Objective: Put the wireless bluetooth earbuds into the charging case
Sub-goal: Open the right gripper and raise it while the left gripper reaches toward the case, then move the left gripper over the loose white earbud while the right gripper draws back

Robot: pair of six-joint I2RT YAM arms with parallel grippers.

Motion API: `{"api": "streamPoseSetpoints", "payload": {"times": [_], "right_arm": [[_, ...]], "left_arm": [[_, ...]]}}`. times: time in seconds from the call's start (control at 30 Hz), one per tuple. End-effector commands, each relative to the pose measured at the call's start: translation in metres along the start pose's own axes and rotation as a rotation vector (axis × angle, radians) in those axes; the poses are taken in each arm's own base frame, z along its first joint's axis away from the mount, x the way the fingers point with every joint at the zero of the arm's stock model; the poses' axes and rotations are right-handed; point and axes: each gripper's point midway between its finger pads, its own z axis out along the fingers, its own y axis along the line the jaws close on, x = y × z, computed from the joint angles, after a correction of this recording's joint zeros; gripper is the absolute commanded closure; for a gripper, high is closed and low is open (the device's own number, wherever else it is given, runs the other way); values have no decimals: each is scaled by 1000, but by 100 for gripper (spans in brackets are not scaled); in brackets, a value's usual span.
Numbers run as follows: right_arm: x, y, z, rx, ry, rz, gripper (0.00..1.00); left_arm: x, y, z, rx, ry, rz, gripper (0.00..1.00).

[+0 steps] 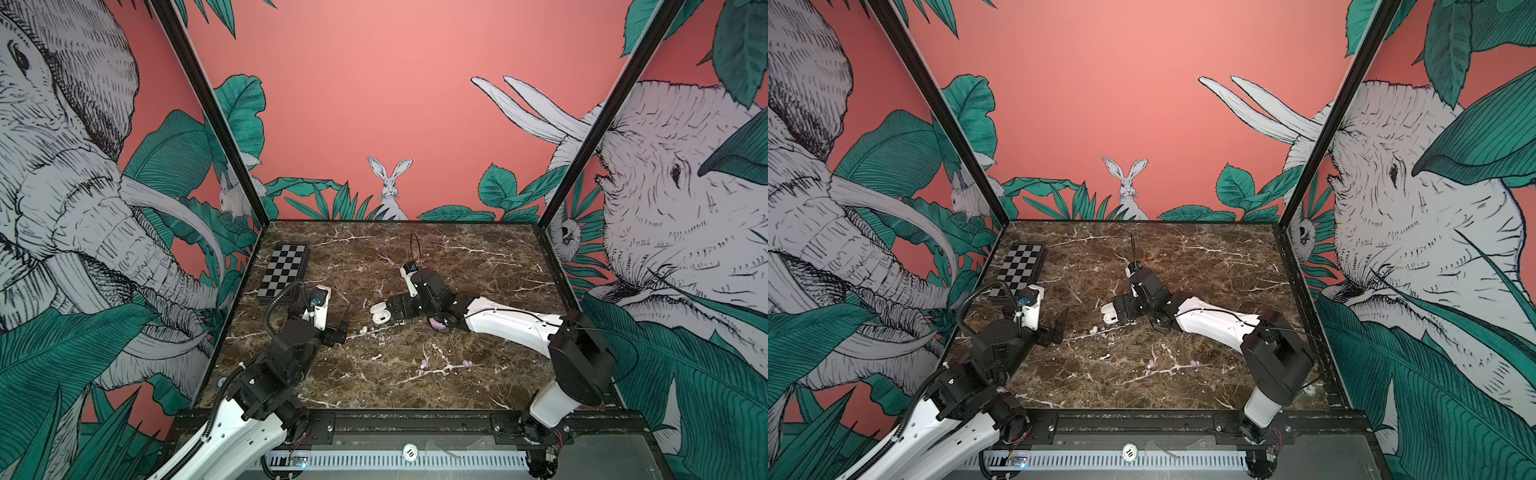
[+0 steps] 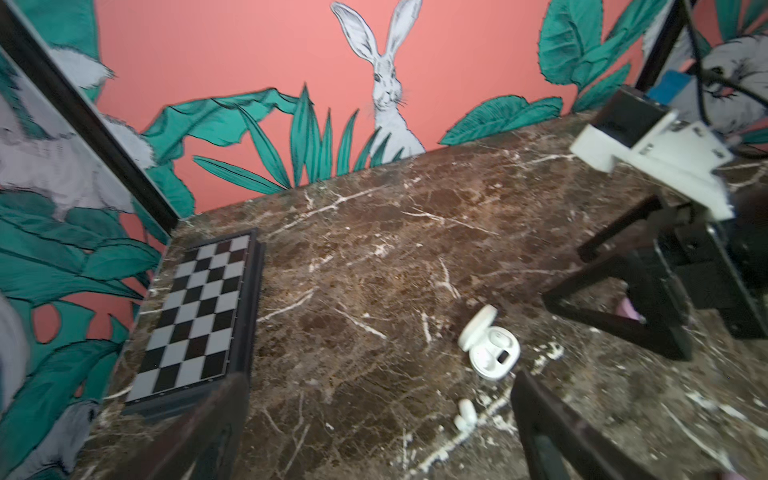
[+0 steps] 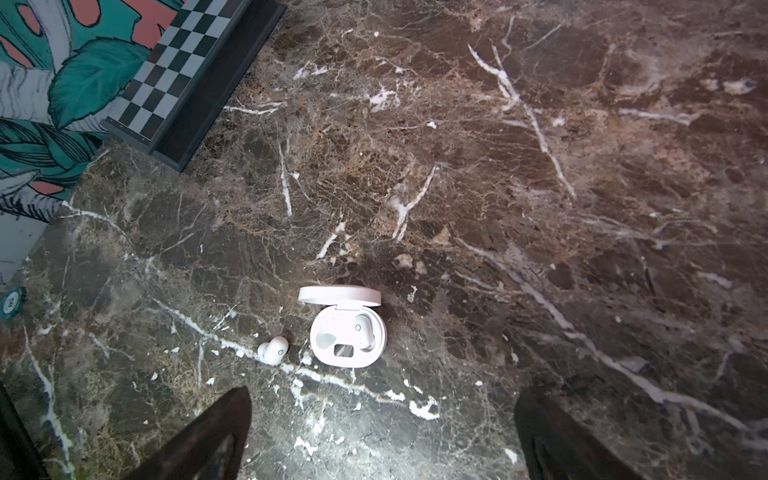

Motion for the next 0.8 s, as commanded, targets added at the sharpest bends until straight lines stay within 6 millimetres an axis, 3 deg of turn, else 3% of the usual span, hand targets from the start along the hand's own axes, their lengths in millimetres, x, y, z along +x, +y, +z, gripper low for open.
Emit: {"api": "streamPoseSetpoints", "payload": {"times": [0.0,0.23,0.47,0.77], "right_arm": [[10,-3,-10,3,0,33,2],[18,-15,-27,43,-9,56,2],[17,-13,-34,40,12,13,2],[9,-32,-67,138,-59,-32,2]], "left_arm": [[18,-25,3,129,148,-51,1],[68,-52,8,197,437,-202,1],[86,-66,28,205,469,-289,3],[112,-83,58,202,585,-253,8]]}}
